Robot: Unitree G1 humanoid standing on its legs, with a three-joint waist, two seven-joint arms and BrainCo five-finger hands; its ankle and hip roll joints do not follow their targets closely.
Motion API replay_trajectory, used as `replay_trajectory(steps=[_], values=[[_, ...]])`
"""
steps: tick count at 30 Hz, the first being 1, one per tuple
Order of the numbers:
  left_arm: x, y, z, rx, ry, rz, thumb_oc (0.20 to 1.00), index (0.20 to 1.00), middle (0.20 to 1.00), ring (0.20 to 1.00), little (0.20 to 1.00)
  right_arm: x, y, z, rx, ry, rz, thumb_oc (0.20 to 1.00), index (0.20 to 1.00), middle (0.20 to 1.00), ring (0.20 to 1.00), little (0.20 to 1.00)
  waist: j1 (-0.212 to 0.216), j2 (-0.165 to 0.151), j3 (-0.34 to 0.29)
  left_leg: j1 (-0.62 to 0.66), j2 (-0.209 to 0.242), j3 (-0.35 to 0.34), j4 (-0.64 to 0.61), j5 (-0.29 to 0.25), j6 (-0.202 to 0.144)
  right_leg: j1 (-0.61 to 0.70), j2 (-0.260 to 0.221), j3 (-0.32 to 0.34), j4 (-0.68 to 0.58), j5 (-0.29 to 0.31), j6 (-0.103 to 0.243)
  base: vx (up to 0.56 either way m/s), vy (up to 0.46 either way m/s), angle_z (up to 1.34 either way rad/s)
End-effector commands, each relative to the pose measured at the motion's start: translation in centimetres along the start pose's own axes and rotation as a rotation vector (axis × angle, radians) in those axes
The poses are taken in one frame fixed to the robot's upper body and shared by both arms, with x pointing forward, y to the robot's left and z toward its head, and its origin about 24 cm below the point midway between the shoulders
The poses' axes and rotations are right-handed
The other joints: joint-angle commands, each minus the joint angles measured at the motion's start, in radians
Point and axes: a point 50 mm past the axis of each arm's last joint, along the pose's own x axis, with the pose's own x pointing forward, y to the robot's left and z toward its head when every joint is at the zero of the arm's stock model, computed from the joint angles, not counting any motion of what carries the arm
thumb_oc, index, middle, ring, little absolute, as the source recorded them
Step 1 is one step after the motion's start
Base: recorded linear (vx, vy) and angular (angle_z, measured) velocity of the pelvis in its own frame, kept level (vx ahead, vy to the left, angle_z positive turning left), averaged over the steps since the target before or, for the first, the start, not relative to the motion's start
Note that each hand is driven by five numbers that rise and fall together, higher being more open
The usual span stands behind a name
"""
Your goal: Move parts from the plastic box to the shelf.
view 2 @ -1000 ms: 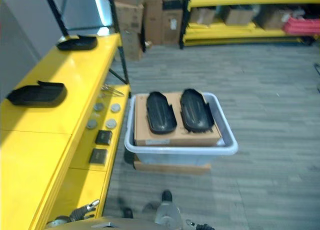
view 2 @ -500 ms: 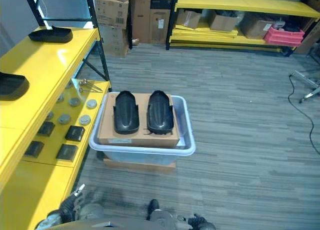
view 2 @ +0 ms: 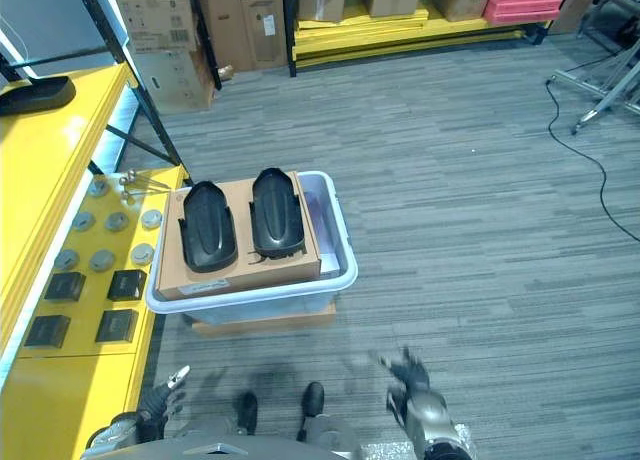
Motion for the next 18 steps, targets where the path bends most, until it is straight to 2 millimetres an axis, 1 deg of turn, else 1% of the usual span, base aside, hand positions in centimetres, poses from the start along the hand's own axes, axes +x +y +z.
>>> replay_trajectory(steps=[1,2,5,6,7,11,13,15,16,17,18], values=[[-1.0,2.5,-0.9,0.024,0.022,0.079,1.000,1.000,1.000,1.000,1.000,1.2,-0.5,4.2,0.008,-0.149,-0.163,1.000,1.000,1.000,1.000,1.000,0.039,-0.021,-0.007,-0.043,-0.018,-0.023,-0.029,-0.018,0.060,-0.006,-0.106,0.129,0.067,-0.052,0.103,0.07,0.013,0.01],[-1.3,2.8,-1.2,0.005,0.023,0.093,1.000,1.000,1.000,1.000,1.000,0.9,-1.0,6.6,0.030,-0.258,-0.193,1.000,1.000,1.000,1.000,1.000,0.036,-0.021,-0.014,-0.031,-0.017,-0.016,-0.044,-0.017,0.062,0.000,-0.106,0.126,0.060,-0.052,0.106,0.07,0.016,0.05],[-1.6,3.2,-1.6,-0.001,0.034,0.106,1.000,1.000,1.000,1.000,1.000,0.2,-2.1,10.3,0.046,-0.415,-0.253,1.000,1.000,1.000,1.000,1.000,0.037,-0.020,-0.028,-0.020,-0.017,-0.004,-0.057,-0.023,0.065,0.012,-0.109,0.118,0.045,-0.051,0.111,0.06,0.016,0.09],[-1.6,3.3,-1.7,0.001,0.039,0.107,1.000,1.000,1.000,1.000,1.000,0.0,-2.4,11.0,0.054,-0.457,-0.273,1.000,1.000,1.000,1.000,1.000,0.040,-0.020,-0.031,-0.017,-0.017,-0.001,-0.059,-0.024,0.066,0.015,-0.110,0.115,0.043,-0.052,0.112,0.09,0.021,0.11],[-1.9,3.5,-2.2,0.012,0.052,0.105,1.000,1.000,1.000,1.000,1.000,-0.5,-3.2,13.6,0.074,-0.561,-0.314,1.000,1.000,1.000,1.000,1.000,0.048,-0.018,-0.039,-0.011,-0.017,0.005,-0.060,-0.030,0.068,0.025,-0.113,0.107,0.038,-0.055,0.113,0.09,0.021,0.08],[-2.3,3.6,-3.0,0.012,0.075,0.109,1.000,1.000,1.000,1.000,1.000,-1.4,-4.4,16.0,0.093,-0.661,-0.375,1.000,1.000,1.000,1.000,1.000,0.063,-0.016,-0.050,-0.006,-0.019,0.013,-0.060,-0.038,0.069,0.038,-0.119,0.095,0.030,-0.059,0.116,0.08,0.016,0.01],[-2.5,3.7,-3.4,0.026,0.091,0.103,1.000,1.000,1.000,1.000,1.000,-1.6,-5.2,16.7,0.042,-0.684,-0.446,1.000,1.000,1.000,1.000,1.000,0.072,-0.014,-0.053,-0.007,-0.018,0.012,-0.060,-0.038,0.070,0.040,-0.123,0.090,0.034,-0.063,0.115,0.09,0.015,-0.01],[-2.7,3.6,-3.9,0.032,0.104,0.086,1.000,1.000,1.000,1.000,1.000,-1.1,-6.6,17.0,-0.004,-0.660,-0.532,1.000,1.000,1.000,1.000,1.000,0.086,-0.010,-0.049,-0.013,-0.017,0.010,-0.057,-0.034,0.069,0.037,-0.129,0.081,0.052,-0.074,0.113,0.10,0.084,0.05],[-2.5,3.3,-3.5,0.034,0.090,0.059,1.000,1.000,1.000,1.000,1.000,-0.3,-8.4,17.3,-0.063,-0.622,-0.628,1.000,1.000,1.000,1.000,1.000,0.105,-0.001,-0.030,-0.042,-0.018,-0.001,-0.044,-0.022,0.066,0.012,-0.142,0.069,0.078,-0.079,0.112,-0.02,0.155,0.07],[-2.1,3.1,-2.5,0.030,0.063,0.041,1.000,1.000,1.000,1.000,1.000,0.4,-9.3,18.2,-0.074,-0.600,-0.678,1.000,1.000,1.000,1.000,1.000,0.118,0.005,-0.011,-0.078,-0.022,-0.009,-0.029,-0.015,0.063,-0.015,-0.150,0.061,0.092,-0.078,0.112,-0.12,0.140,0.09],[-1.9,3.0,-2.1,0.030,0.053,0.034,1.000,1.000,1.000,1.000,1.000,0.5,-9.5,18.5,-0.079,-0.604,-0.696,1.000,1.000,1.000,1.000,1.000,0.120,0.007,-0.003,-0.090,-0.023,-0.012,-0.023,-0.014,0.062,-0.024,-0.152,0.059,0.097,-0.079,0.112,-0.24,0.087,0.07]])
